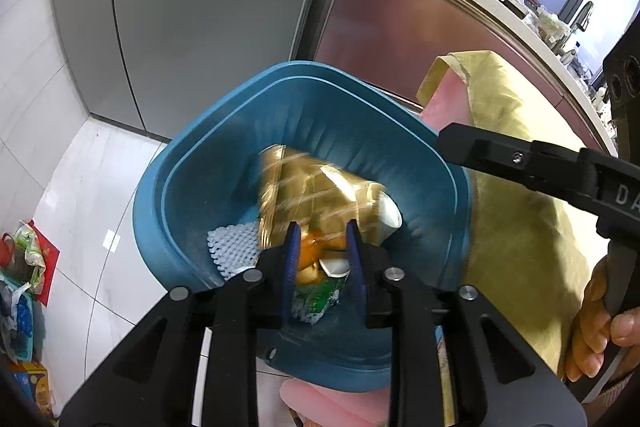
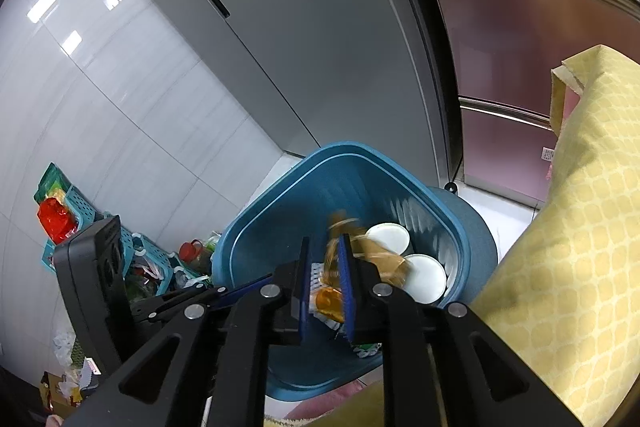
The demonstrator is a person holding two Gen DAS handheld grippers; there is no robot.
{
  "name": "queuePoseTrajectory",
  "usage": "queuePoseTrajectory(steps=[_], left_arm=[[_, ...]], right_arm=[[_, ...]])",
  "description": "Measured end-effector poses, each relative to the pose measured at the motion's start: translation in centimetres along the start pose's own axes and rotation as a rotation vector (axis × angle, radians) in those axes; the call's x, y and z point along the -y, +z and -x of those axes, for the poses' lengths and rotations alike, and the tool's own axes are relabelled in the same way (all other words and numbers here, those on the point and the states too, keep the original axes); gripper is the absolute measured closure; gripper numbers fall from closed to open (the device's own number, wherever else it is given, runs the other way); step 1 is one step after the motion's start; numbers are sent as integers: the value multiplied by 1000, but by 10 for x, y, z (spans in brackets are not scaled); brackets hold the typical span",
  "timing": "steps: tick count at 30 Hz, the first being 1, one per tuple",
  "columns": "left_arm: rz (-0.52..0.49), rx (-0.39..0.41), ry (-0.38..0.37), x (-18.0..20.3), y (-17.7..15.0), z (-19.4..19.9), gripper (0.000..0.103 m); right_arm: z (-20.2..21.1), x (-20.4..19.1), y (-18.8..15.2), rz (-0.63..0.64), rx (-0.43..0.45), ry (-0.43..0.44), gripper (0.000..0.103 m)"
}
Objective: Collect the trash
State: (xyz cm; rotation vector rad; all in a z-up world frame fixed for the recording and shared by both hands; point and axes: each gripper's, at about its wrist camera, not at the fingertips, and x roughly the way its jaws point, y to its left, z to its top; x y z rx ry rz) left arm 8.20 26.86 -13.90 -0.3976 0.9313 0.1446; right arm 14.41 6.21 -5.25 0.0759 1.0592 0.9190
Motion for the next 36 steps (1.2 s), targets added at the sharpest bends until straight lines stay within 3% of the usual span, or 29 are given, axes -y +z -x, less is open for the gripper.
queuePoseTrajectory(steps=[5, 8, 10, 14, 15, 17, 21, 32, 36], left_arm=[[-12, 25, -5, 1, -2, 9, 68], [-39, 78, -13, 6, -5, 25, 56], [-67, 121, -7, 11, -8, 38, 49], [-116, 210, -24, 26, -16, 68, 34], [-128, 227, -27, 28, -18, 75, 24], [-150, 297, -25, 40, -25, 94, 7], [-185, 385, -35, 66, -35, 119, 6], [-261, 539, -57, 136, -66, 158, 6], [-285, 593, -55, 157, -78, 167, 6]], right_arm=[[14, 4, -5, 9, 32, -9, 77], [33, 4, -10, 32, 76, -16, 62], [48, 4, -14, 52, 114, -33, 46], [83, 5, -26, 88, 198, -76, 32], [95, 6, -31, 89, 230, -101, 24], [119, 11, -41, 93, 287, -133, 20], [157, 13, -65, 113, 386, -218, 7], [230, 29, -142, 90, 605, -499, 7], [245, 37, -163, 48, 652, -559, 7]])
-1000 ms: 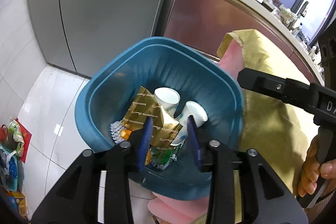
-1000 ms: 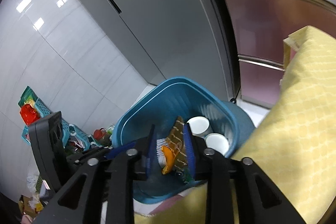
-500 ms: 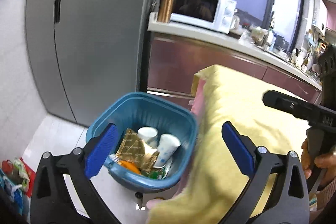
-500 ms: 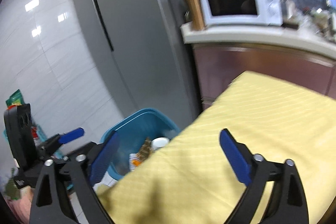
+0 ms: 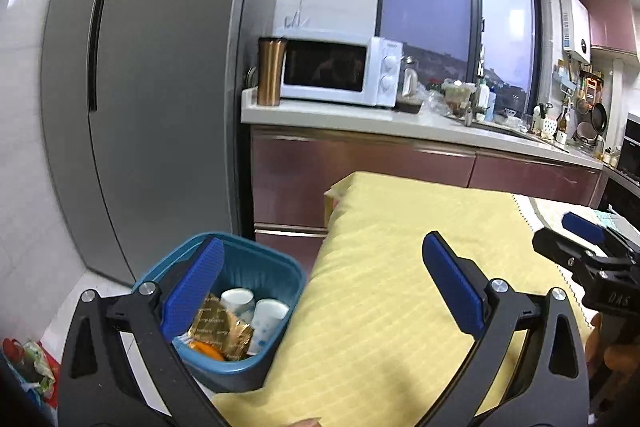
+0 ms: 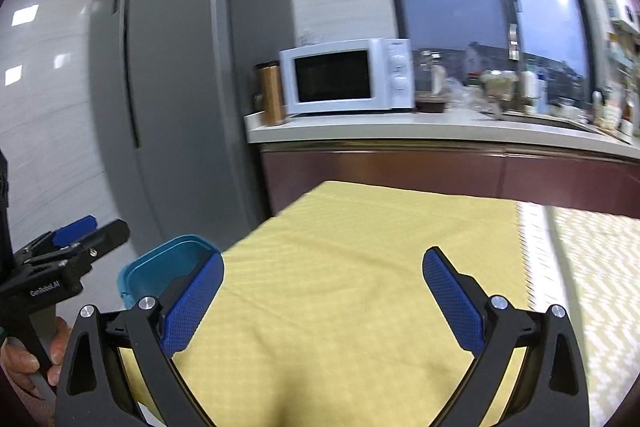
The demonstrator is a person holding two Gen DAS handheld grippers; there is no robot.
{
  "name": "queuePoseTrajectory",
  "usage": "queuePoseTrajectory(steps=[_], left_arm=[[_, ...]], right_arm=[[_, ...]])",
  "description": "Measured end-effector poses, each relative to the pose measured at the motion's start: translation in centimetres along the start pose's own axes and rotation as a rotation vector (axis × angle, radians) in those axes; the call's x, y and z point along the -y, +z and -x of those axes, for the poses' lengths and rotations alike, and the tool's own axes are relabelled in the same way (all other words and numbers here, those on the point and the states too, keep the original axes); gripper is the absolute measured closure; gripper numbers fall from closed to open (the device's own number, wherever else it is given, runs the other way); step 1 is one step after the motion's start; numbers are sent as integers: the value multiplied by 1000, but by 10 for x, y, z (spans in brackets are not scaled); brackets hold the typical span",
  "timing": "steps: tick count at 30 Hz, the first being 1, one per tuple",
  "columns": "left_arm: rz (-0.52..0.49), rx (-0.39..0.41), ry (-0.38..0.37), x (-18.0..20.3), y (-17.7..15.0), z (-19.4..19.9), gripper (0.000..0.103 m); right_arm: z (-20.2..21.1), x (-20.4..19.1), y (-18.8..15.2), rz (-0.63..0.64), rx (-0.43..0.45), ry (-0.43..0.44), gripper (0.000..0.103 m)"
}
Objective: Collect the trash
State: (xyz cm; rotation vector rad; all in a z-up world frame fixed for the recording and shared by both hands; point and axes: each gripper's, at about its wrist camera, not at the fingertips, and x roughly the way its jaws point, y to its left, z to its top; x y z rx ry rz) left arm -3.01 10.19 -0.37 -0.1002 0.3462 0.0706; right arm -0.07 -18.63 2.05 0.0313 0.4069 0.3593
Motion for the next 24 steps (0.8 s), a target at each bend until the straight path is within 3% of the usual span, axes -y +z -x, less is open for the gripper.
queuePoseTrajectory(steps=[11, 24], left_arm=[[-38, 54, -25, 44, -3, 13, 6], [-62, 90, -23, 53, -4, 12, 6]], right_arm=[[42, 32, -12, -42, 98, -114, 7], [55, 37, -16, -52, 128, -148, 7]])
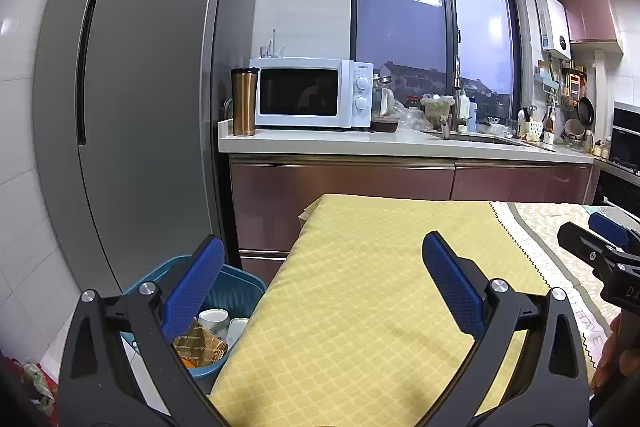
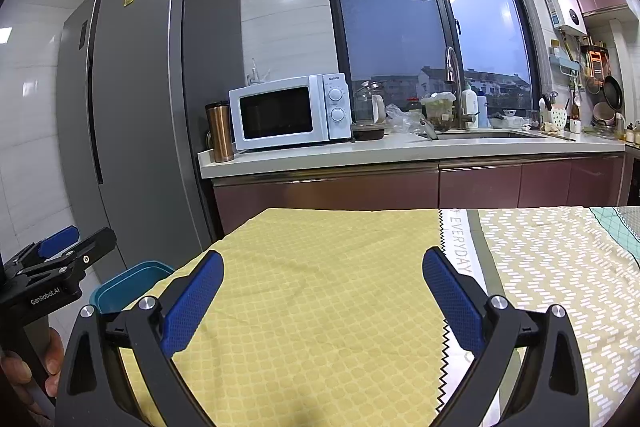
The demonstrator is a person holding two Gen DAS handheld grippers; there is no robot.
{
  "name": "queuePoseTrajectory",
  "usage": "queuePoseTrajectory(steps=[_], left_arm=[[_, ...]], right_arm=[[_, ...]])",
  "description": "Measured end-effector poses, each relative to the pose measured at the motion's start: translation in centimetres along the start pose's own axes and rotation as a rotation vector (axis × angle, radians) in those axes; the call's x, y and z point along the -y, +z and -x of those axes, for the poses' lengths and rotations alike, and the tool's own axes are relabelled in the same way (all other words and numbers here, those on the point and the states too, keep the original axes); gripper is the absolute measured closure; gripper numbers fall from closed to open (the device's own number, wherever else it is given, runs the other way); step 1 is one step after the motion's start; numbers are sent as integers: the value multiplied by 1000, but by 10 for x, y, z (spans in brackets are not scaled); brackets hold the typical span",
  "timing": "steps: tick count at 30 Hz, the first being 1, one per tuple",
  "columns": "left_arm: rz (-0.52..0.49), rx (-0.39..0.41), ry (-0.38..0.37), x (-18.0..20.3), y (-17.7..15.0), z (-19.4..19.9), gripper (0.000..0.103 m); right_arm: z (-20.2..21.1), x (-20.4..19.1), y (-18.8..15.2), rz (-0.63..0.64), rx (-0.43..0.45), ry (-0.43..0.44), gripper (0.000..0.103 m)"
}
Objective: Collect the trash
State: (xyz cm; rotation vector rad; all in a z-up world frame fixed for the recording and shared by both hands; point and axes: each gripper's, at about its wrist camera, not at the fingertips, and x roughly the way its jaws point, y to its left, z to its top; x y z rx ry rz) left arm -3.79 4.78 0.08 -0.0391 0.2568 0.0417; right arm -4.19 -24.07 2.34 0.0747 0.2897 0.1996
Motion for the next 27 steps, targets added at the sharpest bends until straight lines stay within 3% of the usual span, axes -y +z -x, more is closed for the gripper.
queuePoseTrajectory(steps=[27], left_arm=[[-13, 32, 1, -2, 1, 5, 6]], right_arm=[[9, 4, -1, -14, 18, -10, 7]])
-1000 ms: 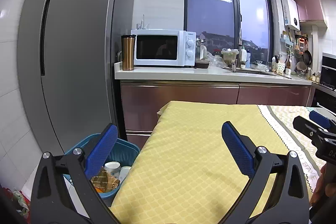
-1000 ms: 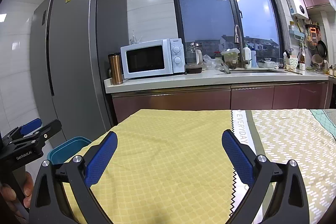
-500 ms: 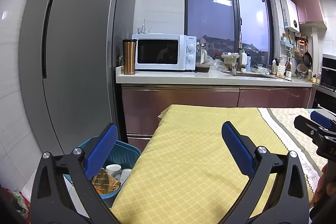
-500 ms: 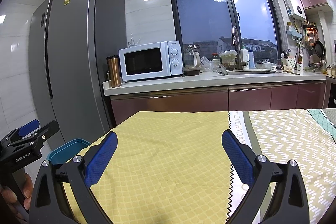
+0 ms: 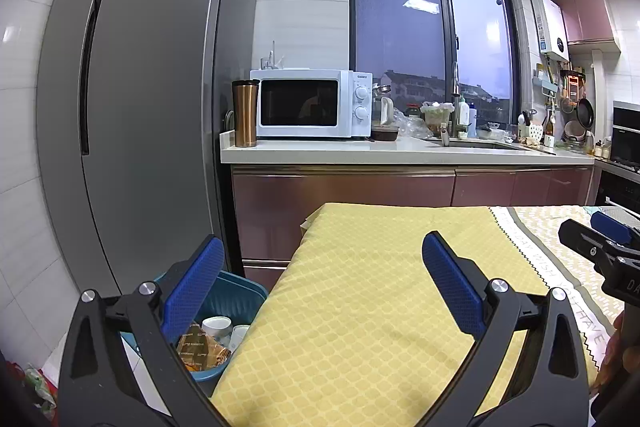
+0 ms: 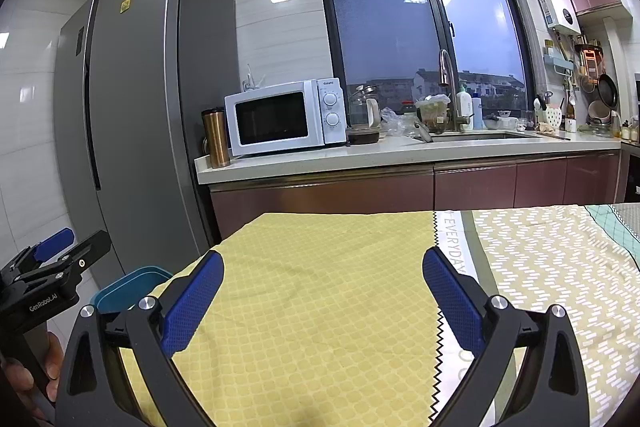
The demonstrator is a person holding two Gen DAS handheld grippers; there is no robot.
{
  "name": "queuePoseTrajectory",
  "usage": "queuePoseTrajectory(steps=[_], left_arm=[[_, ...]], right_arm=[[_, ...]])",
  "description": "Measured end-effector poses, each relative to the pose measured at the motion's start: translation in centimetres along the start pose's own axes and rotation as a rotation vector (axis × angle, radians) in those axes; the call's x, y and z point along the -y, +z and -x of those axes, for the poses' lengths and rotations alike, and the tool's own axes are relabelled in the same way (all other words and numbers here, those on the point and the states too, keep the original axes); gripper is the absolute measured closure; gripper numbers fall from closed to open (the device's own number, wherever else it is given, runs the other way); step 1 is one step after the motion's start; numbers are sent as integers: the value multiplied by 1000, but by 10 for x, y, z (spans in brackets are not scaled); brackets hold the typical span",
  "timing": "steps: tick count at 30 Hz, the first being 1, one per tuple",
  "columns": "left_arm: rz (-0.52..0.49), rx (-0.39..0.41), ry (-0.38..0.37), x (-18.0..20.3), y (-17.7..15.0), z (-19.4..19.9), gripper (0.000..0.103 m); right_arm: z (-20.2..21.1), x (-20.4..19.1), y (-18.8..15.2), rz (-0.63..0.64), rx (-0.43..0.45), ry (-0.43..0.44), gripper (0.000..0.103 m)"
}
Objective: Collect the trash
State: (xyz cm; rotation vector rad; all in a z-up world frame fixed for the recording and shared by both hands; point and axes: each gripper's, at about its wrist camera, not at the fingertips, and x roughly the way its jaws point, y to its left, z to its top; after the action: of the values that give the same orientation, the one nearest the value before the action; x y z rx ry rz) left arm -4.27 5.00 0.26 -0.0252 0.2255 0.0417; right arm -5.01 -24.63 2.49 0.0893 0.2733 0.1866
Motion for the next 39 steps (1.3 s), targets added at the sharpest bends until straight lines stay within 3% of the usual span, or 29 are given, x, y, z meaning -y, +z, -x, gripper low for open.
queuePoseTrajectory(steps=[39], left_arm=[[-13, 7, -12, -3, 2, -11, 6]], right_arm=[[1, 0, 1, -2, 2, -4, 7]])
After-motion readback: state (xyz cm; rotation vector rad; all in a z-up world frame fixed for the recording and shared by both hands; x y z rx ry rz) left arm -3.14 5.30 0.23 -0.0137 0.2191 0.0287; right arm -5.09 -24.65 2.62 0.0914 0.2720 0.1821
